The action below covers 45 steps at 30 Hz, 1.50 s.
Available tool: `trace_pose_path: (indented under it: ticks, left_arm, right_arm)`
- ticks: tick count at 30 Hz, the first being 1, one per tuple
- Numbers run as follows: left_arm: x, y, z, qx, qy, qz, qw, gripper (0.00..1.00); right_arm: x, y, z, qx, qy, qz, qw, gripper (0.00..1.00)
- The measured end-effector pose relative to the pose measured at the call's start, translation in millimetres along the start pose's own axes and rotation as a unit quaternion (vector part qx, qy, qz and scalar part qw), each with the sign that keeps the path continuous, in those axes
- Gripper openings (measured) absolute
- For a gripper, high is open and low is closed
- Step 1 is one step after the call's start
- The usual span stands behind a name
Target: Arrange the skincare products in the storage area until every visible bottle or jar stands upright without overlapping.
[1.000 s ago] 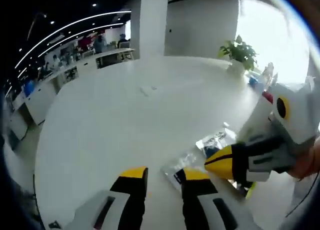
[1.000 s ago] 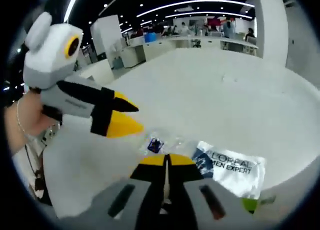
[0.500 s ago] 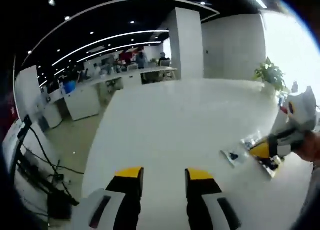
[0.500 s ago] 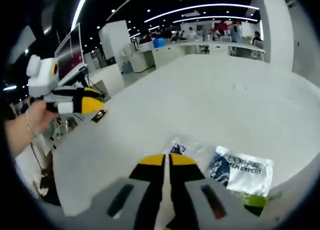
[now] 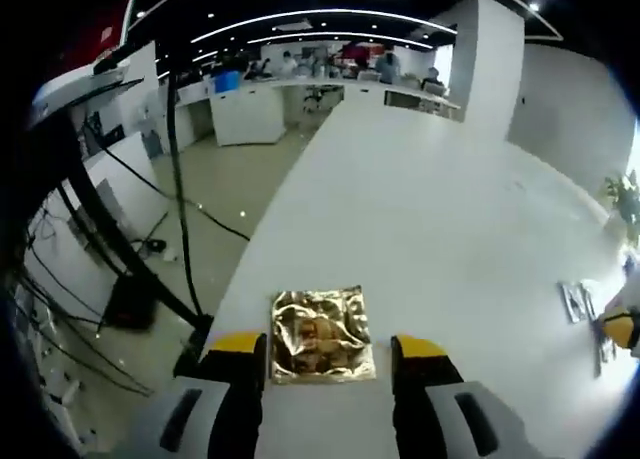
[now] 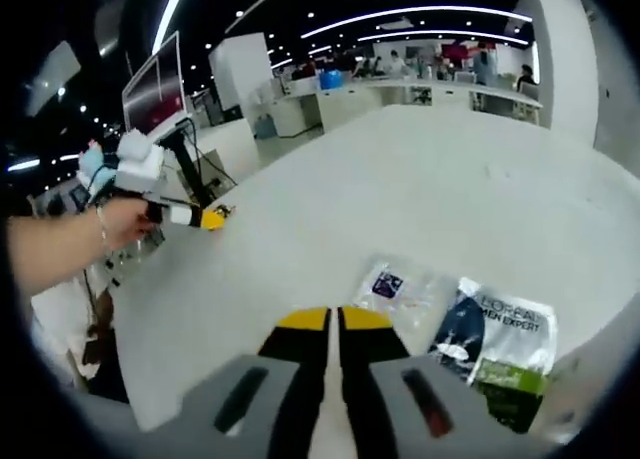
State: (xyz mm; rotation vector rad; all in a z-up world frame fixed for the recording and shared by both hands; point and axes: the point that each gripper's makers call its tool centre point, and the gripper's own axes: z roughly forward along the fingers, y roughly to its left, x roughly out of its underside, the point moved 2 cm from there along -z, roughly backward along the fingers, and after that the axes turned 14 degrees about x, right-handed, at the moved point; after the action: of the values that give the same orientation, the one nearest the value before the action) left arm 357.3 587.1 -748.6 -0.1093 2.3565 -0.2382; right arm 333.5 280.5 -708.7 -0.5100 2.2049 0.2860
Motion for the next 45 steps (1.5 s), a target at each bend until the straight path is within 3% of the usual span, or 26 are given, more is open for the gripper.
trace_pose_path:
  ticks: [1, 3, 4, 19, 23, 24, 26, 27, 28, 29, 30, 31, 32, 34, 37, 40, 42, 45]
  left_arm:
    - [-8.1, 1.4, 1, -0.005, -0.025, 0.005, 0.9997, 0.52]
    - [-5.2, 0.6, -3, -0.001, -0.014, 0.004, 0.9999, 0.5]
    - [-4.0, -1.2, -5, 0.002, -0.011, 0.007, 0.9999, 0.43]
    - [2.3, -9.2, -5, 0.021, 0.001, 0.02, 0.9996, 0.37]
    - [2.8, -10.6, -8, 0.015, 0.001, 0.051, 0.9986, 0.35]
    - [1.7, -12.7, -8, 0.017, -0.002, 0.062, 0.9979, 0.29]
    - [-7.6, -22.8, -14, 0.028, -0.029, 0.066, 0.997, 0.03]
    - [3.1, -32.2, -16, 0.041, 0.003, 0.032, 0.9986, 0.01]
    - [6.9, -27.4, -19, 0.014, 0.009, 0.016, 0.9997, 0.01]
    - [15.4, -37.9, -13, 0.055, 0.02, 0.04, 0.9975, 0.01]
    - [23.5, -34.7, -14, 0.044, 0.037, 0.04, 0.9976, 0.01]
    - [7.4, -28.3, -19, 0.04, -0.039, 0.051, 0.9972, 0.01]
    - [17.1, -29.0, -26, 0.056, -0.021, 0.021, 0.998, 0.01]
    - [20.6, -30.2, -18, 0.064, -0.019, 0.017, 0.9976, 0.01]
    - [26.5, -35.5, -21, 0.046, -0.02, 0.026, 0.9984, 0.01]
    - [33.4, -49.0, -22, 0.064, -0.024, 0.025, 0.9973, 0.01]
    - [34.1, -52.3, -24, 0.059, -0.032, 0.048, 0.9966, 0.01]
    - [31.7, -49.5, -19, 0.066, -0.027, 0.047, 0.9963, 0.01]
  right_arm:
    - [1.4, -2, -2, 0.002, 0.002, -0.001, 1.0, 0.04]
    - [2.4, -7, -4, 0.007, 0.002, -0.004, 1.0, 0.04]
    - [2.6, -9, -6, 0.011, 0.002, -0.004, 0.9999, 0.04]
    - [16.8, -6, -8, 0.013, 0.017, -0.006, 0.9997, 0.04]
    - [13.3, -2, -10, 0.011, 0.014, -0.014, 0.9997, 0.04]
    - [12.9, -1, -11, 0.01, 0.014, -0.015, 0.9997, 0.04]
    - [12.9, 3, -12, 0.007, 0.013, -0.018, 0.9997, 0.04]
    - [13.4, 4, -12, 0.006, 0.014, -0.019, 0.9997, 0.04]
    - [13.7, 4, -12, 0.006, 0.015, -0.019, 0.9997, 0.04]
    - [15.1, 6, -13, 0.004, 0.017, -0.023, 0.9996, 0.04]
    - [15.8, 8, -14, 0.003, 0.017, -0.025, 0.9995, 0.04]
    - [16.1, 9, -15, 0.002, 0.018, -0.026, 0.9995, 0.04]
    - [16.4, 9, -16, 0.002, 0.018, -0.027, 0.9995, 0.04]
    - [18.0, 11, -19, 0.001, 0.017, -0.031, 0.9994, 0.04]
    - [20.8, 14, -24, 0.0, 0.015, -0.024, 0.9996, 0.04]
    - [23.2, 24, -27, -0.01, 0.019, -0.031, 0.9993, 0.04]
    - [21.6, 28, -27, -0.011, 0.018, -0.045, 0.9988, 0.04]
    - [15.6, 33, -26, -0.015, 0.018, -0.054, 0.9983, 0.04]
